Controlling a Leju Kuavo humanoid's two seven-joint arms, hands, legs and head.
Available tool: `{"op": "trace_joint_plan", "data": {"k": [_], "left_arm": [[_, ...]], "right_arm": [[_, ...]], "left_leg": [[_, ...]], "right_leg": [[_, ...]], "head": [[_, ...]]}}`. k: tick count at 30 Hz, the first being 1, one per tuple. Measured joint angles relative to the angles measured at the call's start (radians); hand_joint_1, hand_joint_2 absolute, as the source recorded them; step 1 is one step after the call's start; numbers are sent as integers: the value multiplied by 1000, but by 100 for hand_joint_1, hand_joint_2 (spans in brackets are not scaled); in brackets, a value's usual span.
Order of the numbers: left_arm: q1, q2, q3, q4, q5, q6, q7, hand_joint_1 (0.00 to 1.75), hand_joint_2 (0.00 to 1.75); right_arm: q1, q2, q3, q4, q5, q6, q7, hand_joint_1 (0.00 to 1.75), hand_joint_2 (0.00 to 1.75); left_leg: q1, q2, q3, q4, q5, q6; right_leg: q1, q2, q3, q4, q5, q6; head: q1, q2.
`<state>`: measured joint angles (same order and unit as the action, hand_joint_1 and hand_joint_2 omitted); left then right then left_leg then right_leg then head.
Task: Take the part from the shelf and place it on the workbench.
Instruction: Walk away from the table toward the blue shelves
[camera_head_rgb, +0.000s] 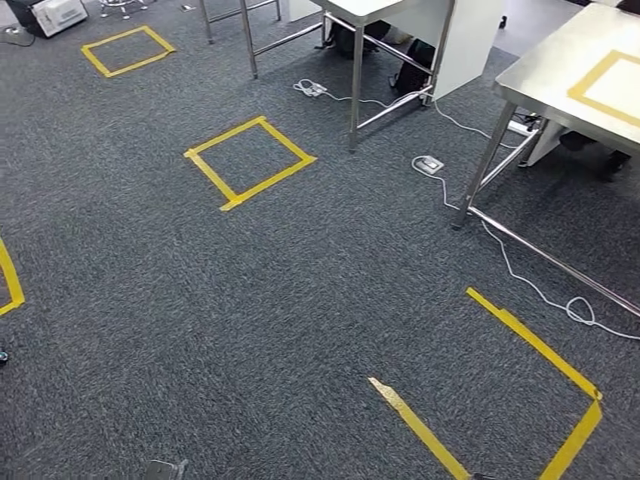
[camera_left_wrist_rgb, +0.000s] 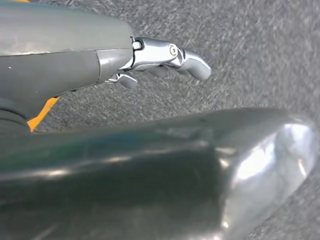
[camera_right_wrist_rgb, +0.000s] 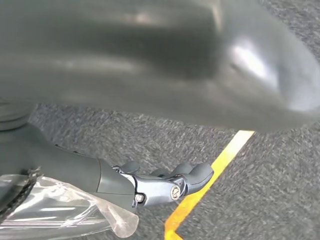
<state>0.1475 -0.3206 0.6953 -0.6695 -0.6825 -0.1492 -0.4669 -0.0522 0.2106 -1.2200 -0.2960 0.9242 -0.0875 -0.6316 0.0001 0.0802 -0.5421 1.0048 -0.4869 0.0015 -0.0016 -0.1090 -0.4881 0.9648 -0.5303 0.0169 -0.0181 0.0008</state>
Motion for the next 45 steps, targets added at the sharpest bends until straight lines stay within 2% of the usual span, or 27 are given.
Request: {"op": "trace_joint_plan", "data": {"k": [2,3,5,7,9,10,12,14,16,18,20,22,24,25,27,29,31,33,34,36,38,39,40,41,42,43,45], "left_arm": [[1,-1,5,0,-1,2,-1,0,0],[2,-1,8,0,-1,2,-2,0,0],[2,-3,12,0,-3,4,-2,0,0],[2,-3,14,0,-7,5,-4,0,0],[2,-3,16,0,-11,6,-5,0,0],[2,-3,17,0,-12,7,-5,0,0],[2,-4,19,0,-12,7,-6,0,0],[2,-4,19,0,-13,7,-7,0,0],[1,-4,21,0,-13,7,-8,0,0],[1,-3,23,0,-14,7,-8,0,0],[1,-2,25,1,-15,8,-10,0,0],[-2,-1,28,1,-20,8,-13,0,0],[-3,-1,31,2,-28,8,-18,0,0],[-3,-1,33,3,-32,8,-20,0,0],[-3,-1,37,4,-41,8,-24,0,0],[-6,-1,42,5,-51,8,-29,0,0],[-13,-1,47,6,-60,7,-34,0,0],[-15,-2,55,8,-66,7,-37,0,0],[-15,-2,60,9,-68,7,-37,0,0],[-16,-4,66,10,-71,7,-38,0,0],[-18,-4,68,11,-75,6,-38,0,0],[-18,-4,70,12,-78,5,-38,0,0],[-18,-4,73,12,-81,4,-39,0,0],[-18,-4,76,13,-83,4,-39,0,0],[-18,-4,79,14,-85,3,-39,0,0],[-18,-5,81,14,-86,2,-40,0,0],[-20,-6,83,15,-86,0,-40,0,0]], "right_arm": [[-3,0,0,0,0,-1,0,0,0],[-6,0,0,0,0,-1,0,0,0],[-8,0,0,0,0,-1,0,0,0],[-4,0,0,0,-1,0,0,0,0],[1,0,0,0,-1,0,0,0,0],[2,0,0,0,-1,0,0,0,0],[2,0,0,0,-1,0,0,0,0],[1,0,0,0,-1,0,0,0,0],[2,0,0,0,-1,0,0,0,0],[3,0,0,0,-2,0,0,0,0],[2,0,-1,0,-2,0,0,0,0],[4,0,-1,0,-3,1,1,0,0],[7,0,-1,0,-2,1,2,0,0],[7,0,-1,0,-2,1,3,0,0],[5,0,-1,0,-2,1,3,0,0],[3,0,-1,0,-2,1,3,0,0],[2,0,-1,0,-2,1,3,0,0],[-1,0,-1,0,-2,1,3,0,0],[-3,0,-1,0,-1,1,3,0,0],[-5,0,-1,0,-1,1,3,0,0],[-1,0,-1,0,-1,1,4,0,0],[1,0,-1,0,-1,1,4,0,0],[3,0,-1,0,-1,1,5,0,0],[4,0,-1,0,-1,1,5,0,0],[4,0,-1,0,-1,1,5,0,0],[4,0,-1,0,-1,1,6,0,0],[2,-2,-1,0,0,1,6,0,0]], "left_leg": [[-3,-17,-3,-5,-4,13],[-2,-28,-4,-7,-2,20],[2,-50,-5,-12,5,32],[3,-74,-8,-12,8,38],[3,-103,-9,-12,8,41],[3,-117,-9,-12,8,41],[3,-146,-5,-11,8,39],[2,-171,-7,-8,6,33],[2,-195,-17,-2,8,22],[4,-210,-27,2,10,10],[4,-171,-44,38,-15,-1],[3,-111,-90,146,-75,-12],[7,-93,-141,256,-117,-18],[9,-89,-147,271,-113,-19],[10,-75,-106,196,-59,-16],[4,-31,-40,70,-12,-8],[-2,-4,-13,13,-6,1],[-3,-24,-14,8,-7,12],[-1,-36,-14,5,-5,18],[4,-59,-14,0,1,29],[4,-82,-15,0,3,34],[3,-96,-16,1,3,35],[1,-111,-15,1,3,35],[0,-126,-14,1,3,35],[-2,-141,-12,1,3,35],[-3,-155,-11,1,3,35],[-4,-180,-12,3,3,31]], "right_leg": [[1,-23,8,0,-5,11],[-1,-18,10,4,-11,17],[-5,30,-11,58,-51,27],[-8,88,-78,194,-118,31],[-8,105,-137,301,-144,31],[-9,107,-144,301,-127,30],[-9,121,-109,201,-51,26],[-14,170,-63,78,6,20],[-17,204,-41,30,14,15],[-18,187,-34,22,14,7],[-19,159,-29,16,16,-3],[-17,125,-24,14,14,-11],[-15,89,-20,14,9,-15],[-14,73,-19,14,7,-15],[-14,45,-13,15,3,-12],[-10,22,-8,16,-5,-3],[-3,0,-7,17,-13,9],[-2,-21,2,15,-18,19],[-4,-11,5,19,-26,25],[-8,43,-19,79,-69,34],[-9,95,-83,212,-132,36],[-9,103,-119,276,-152,35],[-8,107,-143,312,-152,34],[-8,109,-152,311,-132,31],[-8,114,-137,262,-92,26],[-7,129,-108,187,-46,20],[-8,176,-57,61,7,6]], "head": [[2,0],[4,0],[9,0],[14,0],[15,0],[15,0],[15,0],[15,0],[15,0],[14,0],[10,0],[5,0],[4,0],[4,0],[4,0],[3,0],[5,0],[8,0],[10,0],[15,0],[19,0],[19,0],[19,0],[19,0],[19,0],[19,0],[18,0]]}}
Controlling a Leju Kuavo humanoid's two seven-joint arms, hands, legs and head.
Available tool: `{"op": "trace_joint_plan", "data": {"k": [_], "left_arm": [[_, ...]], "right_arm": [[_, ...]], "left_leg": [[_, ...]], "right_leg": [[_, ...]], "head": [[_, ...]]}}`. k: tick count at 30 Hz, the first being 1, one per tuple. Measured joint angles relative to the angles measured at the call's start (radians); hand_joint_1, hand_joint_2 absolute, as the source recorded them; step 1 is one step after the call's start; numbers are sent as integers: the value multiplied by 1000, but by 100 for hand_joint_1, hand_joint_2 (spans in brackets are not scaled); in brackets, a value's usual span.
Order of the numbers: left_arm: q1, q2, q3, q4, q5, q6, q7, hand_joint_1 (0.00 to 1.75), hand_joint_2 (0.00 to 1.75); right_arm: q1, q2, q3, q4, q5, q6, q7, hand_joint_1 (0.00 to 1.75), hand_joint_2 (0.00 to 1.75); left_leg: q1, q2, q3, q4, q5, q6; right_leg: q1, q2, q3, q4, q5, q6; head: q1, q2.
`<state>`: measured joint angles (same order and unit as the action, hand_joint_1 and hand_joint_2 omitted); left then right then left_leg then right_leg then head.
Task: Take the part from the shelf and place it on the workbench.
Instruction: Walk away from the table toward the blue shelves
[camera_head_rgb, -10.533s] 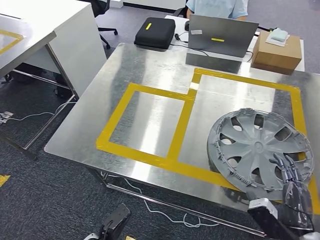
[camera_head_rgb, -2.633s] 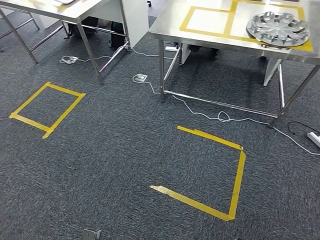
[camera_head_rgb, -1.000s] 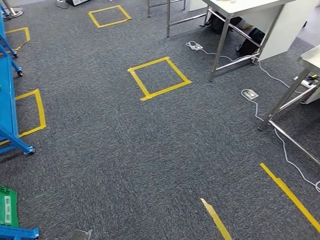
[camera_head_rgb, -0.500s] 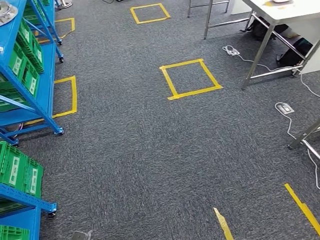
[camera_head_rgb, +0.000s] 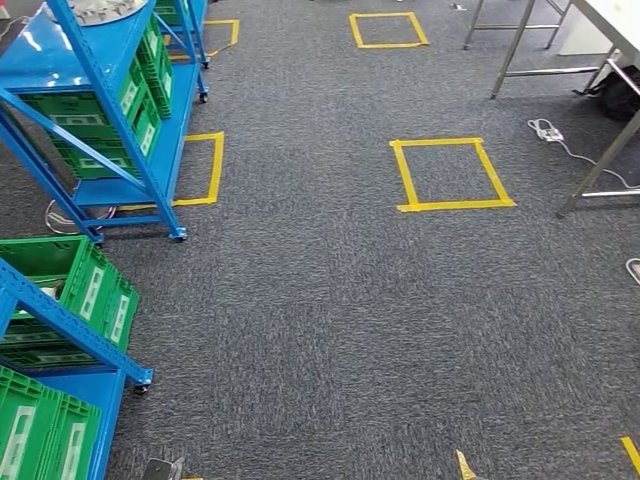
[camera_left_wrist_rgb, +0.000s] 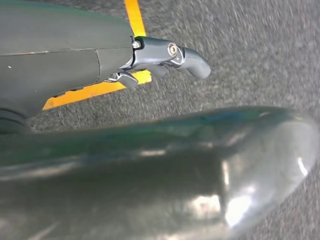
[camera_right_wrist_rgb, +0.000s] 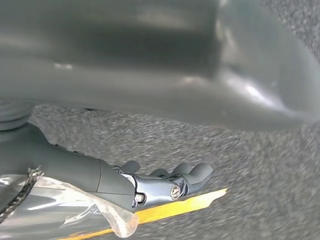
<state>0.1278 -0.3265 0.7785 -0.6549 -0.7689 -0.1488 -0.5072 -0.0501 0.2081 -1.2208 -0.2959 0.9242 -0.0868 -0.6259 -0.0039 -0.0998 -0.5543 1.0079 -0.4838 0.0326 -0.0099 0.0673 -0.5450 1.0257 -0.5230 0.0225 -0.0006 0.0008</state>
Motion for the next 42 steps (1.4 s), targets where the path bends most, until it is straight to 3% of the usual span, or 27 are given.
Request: {"op": "trace_joint_plan", "data": {"k": [2,3,4,6,8,10,11,13,14,16,17,19,21,23,24,25,26,27,28,30,32,34,35,37,39,41,42], "left_arm": [[-1,0,3,1,-2,-1,0,0,0],[-1,0,5,1,-3,-2,0,0,0],[-1,0,7,2,-6,-3,-1,0,0],[-2,1,11,4,-12,-5,-3,0,0],[-5,2,13,4,-17,-7,-6,0,0],[-7,2,16,5,-20,-9,-7,0,0],[-7,2,18,6,-21,-9,-7,0,0],[-7,2,23,6,-24,-9,-8,0,0],[-8,2,24,6,-26,-9,-9,0,0],[-10,1,25,7,-29,-9,-10,0,0],[-11,0,27,7,-29,-9,-10,0,0],[-10,0,31,8,-30,-9,-11,0,0],[-11,-1,34,8,-30,-9,-11,0,0],[-13,-1,36,8,-30,-9,-12,0,0],[-13,-1,37,8,-30,-9,-12,0,0],[-13,-1,37,9,-31,-9,-12,0,0],[-13,-1,38,9,-31,-9,-12,0,0],[-13,-1,39,9,-32,-9,-12,0,0],[-13,-2,40,9,-33,-9,-12,0,0],[-14,-3,41,9,-33,-10,-12,0,0],[-16,-3,41,9,-34,-10,-12,0,0],[-15,-2,44,10,-35,-10,-12,0,0],[-15,-2,46,10,-36,-10,-12,0,0],[-16,-1,49,11,-36,-10,-13,0,0],[-18,0,49,12,-37,-10,-13,0,0],[-19,0,50,12,-37,-10,-13,0,0],[-19,0,50,12,-38,-10,-13,0,0]], "right_arm": [[0,-2,0,0,0,0,0,0,0],[0,-2,0,0,0,0,0,0,0],[-1,-2,0,0,0,0,1,0,0],[-1,-2,0,0,0,-1,0,0,0],[1,-2,0,0,0,-1,0,0,0],[3,-2,0,0,0,-1,1,0,0],[3,-2,0,0,0,-1,1,0,0],[1,-2,0,0,0,0,1,0,0],[0,-2,0,0,0,0,1,0,0],[-2,-4,0,0,0,0,1,0,0],[-3,-4,0,0,0,0,1,0,0],[-6,-4,0,0,0,0,1,0,0],[-7,-4,0,0,0,0,1,0,0],[-5,-4,0,0,0,0,1,0,0],[-3,-4,-1,0,0,0,1,0,0],[-1,-4,-1,0,0,0,1,0,0],[0,-4,-1,0,0,0,1,0,0],[0,-4,-1,0,0,0,2,0,0],[0,-4,-1,0,0,0,2,0,0],[-1,-5,-1,0,0,0,2,0,0],[-1,-7,-2,0,0,0,2,0,0],[-2,-7,-3,0,0,0,2,0,0],[-2,-6,-3,0,0,0,2,0,0],[-2,-6,-4,0,0,0,1,0,0],[1,-6,-5,0,0,0,1,0,0],[3,-6,-6,0,0,0,2,0,0],[2,-6,-6,0,0,0,2,0,0]], "left_leg": [[6,-22,-8,1,3,-11],[9,-34,-12,0,6,-19],[10,-30,-16,2,6,-24],[8,19,-35,42,-24,-34],[12,75,-86,154,-88,-44],[20,89,-133,259,-126,-56],[25,92,-135,267,-119,-61],[32,111,-81,171,-57,-68],[31,136,-43,102,-31,-71],[27,165,1,16,-7,-63],[24,167,3,5,-10,-56],[22,142,-2,5,-7,-38],[22,122,-5,2,-1,-24],[21,99,-11,2,5,-14],[18,86,-15,2,6,-11],[16,72,-17,2,8,-8],[13,57,-19,2,9,-7],[11,41,-19,2,10,-6],[10,26,-18,2,11,-7],[8,-3,-19,4,13,-10],[10,-28,-28,6,19,-20],[13,-54,-38,4,28,-35],[13,-49,-43,7,26,-41],[9,7,-68,61,-13,-50],[10,73,-119,184,-81,-57],[14,92,-148,267,-109,-62],[15,96,-137,257,-96,-64]], "right_leg": [[2,20,19,-35,3,-7],[3,10,23,-40,7,-9],[3,-3,28,-46,11,-11],[-1,-33,36,-61,19,-20],[-2,-66,40,-66,19,-26],[-2,-101,40,-66,16,-26],[-2,-117,41,-65,14,-24],[-5,-145,45,-63,9,-16],[-4,-157,48,-59,4,-9],[0,-175,49,-52,-5,5],[2,-183,51,-51,-7,11],[-2,-196,57,-52,-11,21],[-8,-160,41,-16,-44,29],[-9,-98,-14,106,-116,29],[-8,-80,-49,181,-147,26],[-6,-72,-77,236,-163,22],[-4,-69,-89,256,-158,18],[-2,-64,-82,234,-133,12],[0,-54,-56,176,-95,5],[2,0,5,38,-30,-9],[3,36,35,-30,-15,-14],[2,16,44,-43,-13,-15],[1,1,48,-48,-8,-18],[-1,-35,52,-60,0,-26],[5,-73,53,-60,-1,-31],[9,-111,50,-58,-4,-33],[10,-128,48,-57,-6,-32]], "head": [[0,0],[1,0],[1,0],[-4,0],[-10,0],[-10,0],[-10,0],[-11,0],[-11,0],[-11,0],[-10,0],[-6,0],[-4,0],[-1,0],[0,0],[0,0],[0,0],[0,0],[0,0],[-1,0],[0,0],[0,0],[0,0],[-5,0],[-9,0],[-9,0],[-10,0]]}}
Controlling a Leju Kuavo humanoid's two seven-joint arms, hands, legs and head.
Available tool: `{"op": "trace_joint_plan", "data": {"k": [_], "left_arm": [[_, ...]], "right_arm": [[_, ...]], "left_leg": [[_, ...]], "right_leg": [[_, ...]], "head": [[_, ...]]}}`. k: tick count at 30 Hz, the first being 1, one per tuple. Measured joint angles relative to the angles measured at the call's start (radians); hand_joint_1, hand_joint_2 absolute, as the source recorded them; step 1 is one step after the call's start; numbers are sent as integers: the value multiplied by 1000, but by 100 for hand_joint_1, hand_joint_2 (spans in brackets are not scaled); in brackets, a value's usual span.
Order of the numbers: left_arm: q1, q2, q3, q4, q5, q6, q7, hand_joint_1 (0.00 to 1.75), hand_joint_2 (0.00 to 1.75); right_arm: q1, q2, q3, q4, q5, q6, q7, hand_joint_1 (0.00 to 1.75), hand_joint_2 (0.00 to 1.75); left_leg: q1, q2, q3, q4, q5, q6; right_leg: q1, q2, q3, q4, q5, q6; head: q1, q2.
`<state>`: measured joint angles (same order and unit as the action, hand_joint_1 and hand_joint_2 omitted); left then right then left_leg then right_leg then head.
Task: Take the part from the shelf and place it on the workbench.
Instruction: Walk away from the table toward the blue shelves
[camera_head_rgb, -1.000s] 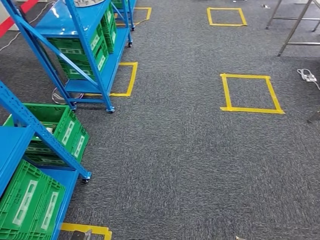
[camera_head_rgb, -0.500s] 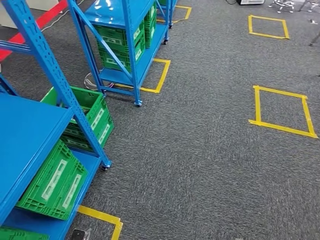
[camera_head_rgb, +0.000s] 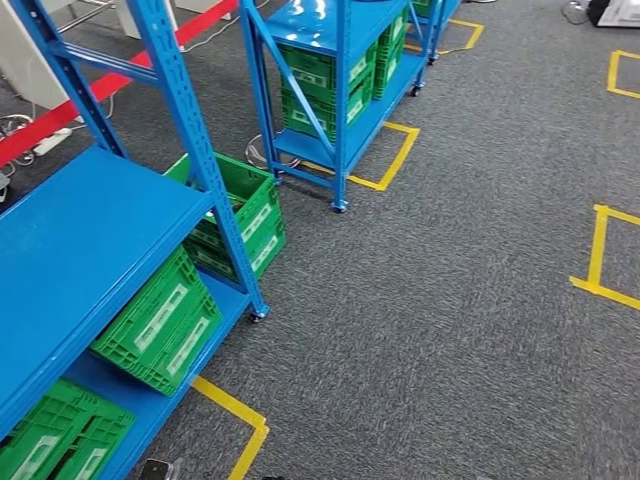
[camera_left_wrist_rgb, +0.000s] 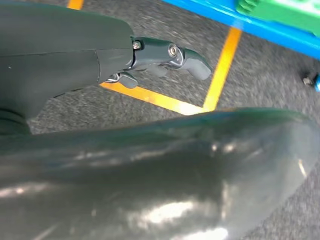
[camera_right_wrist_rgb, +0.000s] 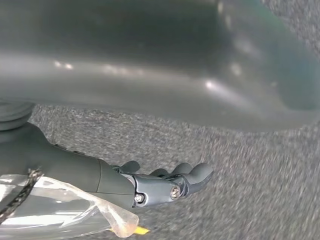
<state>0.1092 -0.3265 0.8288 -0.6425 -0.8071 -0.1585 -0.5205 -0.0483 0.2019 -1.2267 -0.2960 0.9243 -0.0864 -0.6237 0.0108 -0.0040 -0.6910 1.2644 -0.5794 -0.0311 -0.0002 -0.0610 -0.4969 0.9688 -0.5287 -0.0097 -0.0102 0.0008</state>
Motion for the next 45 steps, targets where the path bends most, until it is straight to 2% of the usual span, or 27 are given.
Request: {"op": "trace_joint_plan", "data": {"k": [2,4,5,7,8,10,12,13,14,15,16,18,20,21,23,25,27,29,30,32,34,36,38,40,42,44,45], "left_arm": [[0,0,1,0,-2,0,-1,0,0],[-2,0,1,0,-6,1,-3,0,0],[-3,0,2,0,-8,1,-3,0,0],[-4,0,4,1,-12,2,-4,0,0],[-3,0,6,1,-13,3,-4,0,0],[-5,-1,7,1,-14,3,-4,0,0],[-8,-1,8,1,-15,3,-4,0,0],[-9,-1,8,1,-16,3,-4,0,0],[-9,-1,9,2,-16,3,-4,0,0],[-9,-1,10,2,-16,3,-4,0,0],[-9,-1,11,2,-17,4,-4,0,0],[-9,-1,12,2,-19,4,-4,0,0],[-10,-1,13,2,-21,4,-5,0,0],[-10,-1,13,2,-22,5,-5,0,0],[-8,0,15,4,-25,6,-5,0,0],[-9,0,16,5,-27,7,-6,0,0],[-11,0,16,5,-29,7,-7,0,0],[-11,0,16,5,-31,8,-7,0,0],[-11,0,17,6,-32,8,-7,0,0],[-11,0,18,6,-32,9,-8,0,0],[-12,1,18,7,-32,9,-8,0,0],[-14,1,19,7,-32,10,-10,0,0],[-13,0,21,7,-33,12,-12,0,0],[-12,0,24,8,-35,16,-15,0,0],[-14,-1,25,8,-36,17,-17,0,0],[-15,-1,26,9,-36,17,-17,0,0],[-15,-1,27,10,-36,17,-17,0,0]], "right_arm": [[-3,0,0,0,0,0,0,0,0],[-4,0,0,0,0,0,0,0,0],[-5,0,0,0,0,0,0,0,0],[-8,0,0,0,0,0,0,0,0],[-10,0,0,0,0,0,0,0,0],[-12,1,0,0,0,0,-1,0,0],[-9,1,0,0,0,0,-1,0,0],[-6,0,-1,0,0,0,-1,0,0],[-4,0,-1,0,0,0,-1,0,0],[-3,0,-1,0,0,0,0,0,0],[-3,0,-1,0,0,0,0,0,0],[-3,0,-1,0,0,0,0,0,0],[-2,0,-2,1,1,0,0,0,0],[-3,0,-2,1,1,0,0,0,0],[-4,0,-3,1,0,0,0,0,0],[-3,1,-3,1,0,0,0,0,0],[-1,1,-4,1,0,0,-1,0,0],[0,1,-4,1,0,0,-1,0,0],[-1,1,-4,1,0,0,-1,0,0],[-4,1,-4,1,0,0,-1,0,0],[-4,1,-4,1,0,1,-1,0,0],[-5,1,-4,2,0,1,-1,0,0],[-10,1,-4,2,0,1,-1,0,0],[-16,1,-4,2,0,1,-2,0,0],[-14,1,-4,2,0,1,-3,0,0],[-8,1,-4,2,0,1,-3,0,0],[-6,1,-4,2,0,1,-3,0,0]], "left_leg": [[0,26,76,-123,56,1],[-5,65,141,-237,88,14],[-9,75,153,-260,89,22],[-14,58,149,-264,92,38],[-12,48,148,-268,95,45],[-8,27,146,-277,103,58],[-7,3,141,-279,108,65],[-7,-11,138,-278,109,67],[-8,-27,137,-278,110,67],[-8,-43,137,-277,110,66],[-7,-59,138,-275,110,65],[-7,-89,139,-272,109,58],[-7,-116,131,-265,110,47],[-6,-128,125,-263,113,40],[-3,-140,114,-259,116,27],[-6,-92,94,-219,89,18],[-8,-28,40,-99,27,13],[-5,-8,-15,21,-15,10],[-4,-4,-21,37,-11,11],[-6,12,26,-49,48,17],[-16,59,96,-181,97,30],[-26,84,125,-239,100,41],[-25,63,125,-249,98,49],[-20,39,128,-260,105,58],[-15,14,130,-266,109,64],[-14,-16,130,-265,109,67],[-14,-32,131,-265,109,66]], "right_leg": [[0,-29,2,1,-4,3],[5,-51,9,3,-10,12],[6,-59,14,3,-11,17],[5,-75,19,2,-13,28],[3,-64,19,4,-18,35],[-1,-7,-4,55,-57,44],[-4,48,-66,185,-127,47],[-5,56,-98,251,-152,48],[-5,59,-119,291,-159,48],[-7,61,-121,290,-143,49],[-9,65,-104,249,-108,49],[-17,107,-46,115,-33,50],[-23,150,-9,31,-12,49],[-23,156,-4,23,-18,47],[-21,132,2,20,-16,36],[-20,101,6,15,-12,22],[-15,65,9,13,-15,10],[-10,27,11,13,-19,3],[-8,11,13,13,-21,1],[-4,-17,20,13,-26,2],[1,-42,23,14,-36,8],[6,-66,23,15,-44,17],[6,-85,31,15,-50,24],[1,-42,23,46,-75,32],[-3,33,-32,157,-128,39],[-8,58,-104,285,-167,45],[-10,61,-126,310,-159,48]], "head": [[0,0],[2,0],[4,0],[6,0],[8,0],[12,0],[17,0],[18,0],[18,0],[18,0],[18,0],[18,0],[18,0],[17,0],[17,0],[11,0],[6,0],[6,0],[6,0],[5,0],[5,0],[6,0],[7,0],[12,0],[18,0],[19,0],[19,0]]}}
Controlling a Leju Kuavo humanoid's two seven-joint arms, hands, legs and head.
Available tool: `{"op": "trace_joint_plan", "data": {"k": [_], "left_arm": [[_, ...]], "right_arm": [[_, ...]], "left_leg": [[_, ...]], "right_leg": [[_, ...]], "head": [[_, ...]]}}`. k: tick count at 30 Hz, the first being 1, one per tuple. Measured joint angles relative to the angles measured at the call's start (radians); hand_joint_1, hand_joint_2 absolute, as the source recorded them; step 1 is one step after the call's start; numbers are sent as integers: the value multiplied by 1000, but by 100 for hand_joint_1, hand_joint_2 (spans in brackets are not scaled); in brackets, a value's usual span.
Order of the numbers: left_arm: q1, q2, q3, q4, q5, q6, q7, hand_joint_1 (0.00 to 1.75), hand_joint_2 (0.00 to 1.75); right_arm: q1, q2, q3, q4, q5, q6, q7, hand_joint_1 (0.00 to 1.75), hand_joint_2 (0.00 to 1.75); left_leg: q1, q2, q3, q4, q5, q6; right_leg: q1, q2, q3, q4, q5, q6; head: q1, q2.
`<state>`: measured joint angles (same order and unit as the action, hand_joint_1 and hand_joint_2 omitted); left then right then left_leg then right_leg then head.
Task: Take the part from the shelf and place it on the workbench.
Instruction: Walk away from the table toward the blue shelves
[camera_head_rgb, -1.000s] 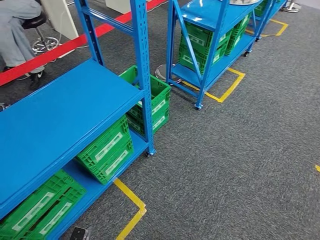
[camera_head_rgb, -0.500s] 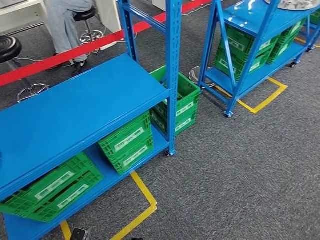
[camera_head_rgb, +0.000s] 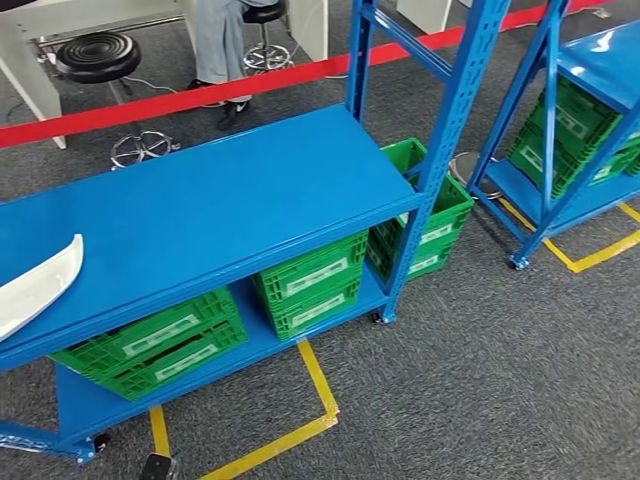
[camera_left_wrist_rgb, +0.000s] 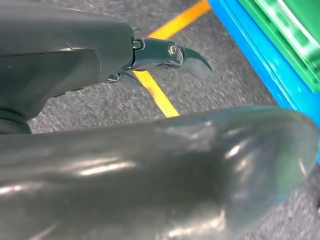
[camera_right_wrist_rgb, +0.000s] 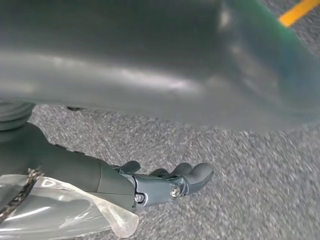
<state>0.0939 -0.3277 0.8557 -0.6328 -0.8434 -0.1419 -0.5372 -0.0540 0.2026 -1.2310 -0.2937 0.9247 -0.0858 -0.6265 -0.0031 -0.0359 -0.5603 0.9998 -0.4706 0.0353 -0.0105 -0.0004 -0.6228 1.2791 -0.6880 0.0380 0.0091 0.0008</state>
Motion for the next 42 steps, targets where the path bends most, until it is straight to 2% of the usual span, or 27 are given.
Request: {"op": "trace_joint_plan", "data": {"k": [2,4,6,8,9,11,12,13,15,16,18,19,21,22,23,24,25,26,28,30,31,33,35,37,39,40,42], "left_arm": [[0,0,1,1,0,0,0,0,0],[-1,0,1,2,0,0,0,0,0],[-1,1,2,2,-2,0,0,0,0],[1,2,3,2,-5,0,-1,0,0],[2,2,4,3,-6,0,-1,0,0],[0,2,4,3,-7,0,-1,0,0],[-1,2,4,3,-7,0,-1,0,0],[-1,2,4,4,-7,0,-1,0,0],[-1,2,4,4,-8,1,-2,0,0],[-1,2,5,4,-9,1,-2,0,0],[-1,2,6,4,-13,1,-3,0,0],[-1,2,6,4,-15,1,-3,0,0],[-3,3,6,4,-16,2,-4,0,0],[-3,3,7,4,-16,2,-5,0,0],[-3,3,8,4,-16,2,-6,0,0],[-2,2,9,4,-16,3,-6,0,0],[-1,2,11,4,-16,3,-6,0,0],[-2,1,12,4,-16,3,-6,0,0],[-3,0,12,5,-16,3,-6,0,0],[-4,0,13,5,-16,3,-6,0,0],[-4,0,14,6,-16,3,-6,0,0],[-4,0,15,7,-16,3,-6,0,0],[-4,1,16,9,-16,3,-6,0,0],[-4,1,19,10,-16,3,-6,0,0],[-3,1,23,11,-17,4,-6,0,0],[-3,2,26,12,-18,5,-6,0,0],[-5,2,29,14,-23,6,-9,0,0]], "right_arm": [[2,0,0,0,0,0,0,0,0],[2,0,0,1,0,0,0,0,0],[3,0,0,4,0,0,1,0,0],[4,0,0,4,0,0,1,0,0],[3,-1,0,4,0,0,0,0,0],[2,-1,-1,4,0,0,0,0,0],[3,-1,-1,4,0,0,-1,0,0],[5,-1,-1,5,0,0,-1,0,0],[7,-1,-1,5,0,0,-1,0,0],[6,-1,-1,5,0,0,-1,0,0],[3,-1,-1,5,0,0,-1,0,0],[2,-1,-1,5,0,0,-1,0,0],[1,0,-1,5,0,0,-1,0,0],[1,0,-1,5,0,0,-1,0,0],[-1,0,-1,5,0,0,-1,0,0],[-4,0,-1,5,0,0,-1,0,0],[-6,0,-1,5,0,0,-1,0,0],[-8,0,-1,5,0,0,-1,0,0],[-6,-1,0,5,0,0,-1,0,0],[0,-1,-1,5,0,0,-1,0,0],[2,-1,-1,5,0,0,-1,0,0],[3,-1,-1,5,0,0,-1,0,0],[2,-1,-1,5,0,0,-1,0,0],[3,-1,-1,5,1,0,0,0,0],[3,-1,-1,6,1,-1,0,0,0],[2,-1,-1,6,0,-1,0,0,0],[2,-1,-1,6,1,-1,-1,0,0]], "left_leg": [[4,-32,4,3,-3,-5],[7,-62,2,14,-9,-17],[9,-88,-10,25,-10,-31],[12,-111,-21,28,-6,-44],[13,-102,-25,32,-8,-48],[10,-44,-50,86,-43,-55],[8,-6,-75,144,-74,-57],[8,15,-107,214,-108,-59],[9,28,-154,318,-143,-59],[9,30,-152,319,-131,-57],[5,49,-95,212,-62,-46],[-1,75,-59,145,-36,-39],[-14,117,-13,56,-20,-25],[-19,122,-9,45,-26,-21],[-20,112,-10,38,-25,-17],[-18,99,-10,33,-22,-14],[-15,86,-8,26,-18,-9],[-10,74,-6,20,-13,-4],[-5,49,-4,15,-10,1],[-3,19,-3,15,-11,2],[-3,2,-1,16,-11,2],[1,-30,5,18,-14,-3],[4,-59,7,25,-20,-14],[5,-83,0,30,-21,-28],[7,-99,-8,31,-17,-40],[7,-83,-12,38,-21,-45],[4,-23,-44,103,-57,-53]], "right_leg": [[-7,8,12,-67,71,7],[-19,61,60,-193,136,14],[-23,101,86,-248,145,9],[-20,83,90,-250,143,-5],[-19,69,91,-251,144,-12],[-17,38,94,-254,145,-26],[-13,21,96,-255,144,-31],[-9,2,97,-255,142,-36],[-3,-34,98,-255,138,-41],[-1,-50,100,-255,135,-42],[2,-76,109,-255,129,-42],[4,-88,112,-255,125,-39],[9,-111,118,-256,117,-32],[10,-124,121,-257,115,-28],[10,-137,127,-259,114,-24],[9,-136,127,-259,111,-19],[8,-116,125,-249,101,-15],[6,-84,112,-221,84,-11],[3,-18,55,-105,29,-6],[1,-2,-13,10,-1,-2],[0,-1,-29,24,11,0],[-4,9,-4,-62,88,4],[-11,55,48,-188,146,7],[-14,85,74,-241,152,-1],[-12,66,80,-246,154,-16],[-13,55,82,-248,154,-23],[-13,27,86,-252,153,-37]], "head": [[0,0],[1,0],[1,0],[0,0],[-1,0],[-8,0],[-12,0],[-14,0],[-14,0],[-15,0],[-15,0],[-14,0],[-15,0],[-15,0],[-15,0],[-14,0],[-13,0],[-11,0],[-8,0],[-7,0],[-7,0],[-7,0],[-6,0],[-5,0],[-5,0],[-8,0],[-14,0]]}}
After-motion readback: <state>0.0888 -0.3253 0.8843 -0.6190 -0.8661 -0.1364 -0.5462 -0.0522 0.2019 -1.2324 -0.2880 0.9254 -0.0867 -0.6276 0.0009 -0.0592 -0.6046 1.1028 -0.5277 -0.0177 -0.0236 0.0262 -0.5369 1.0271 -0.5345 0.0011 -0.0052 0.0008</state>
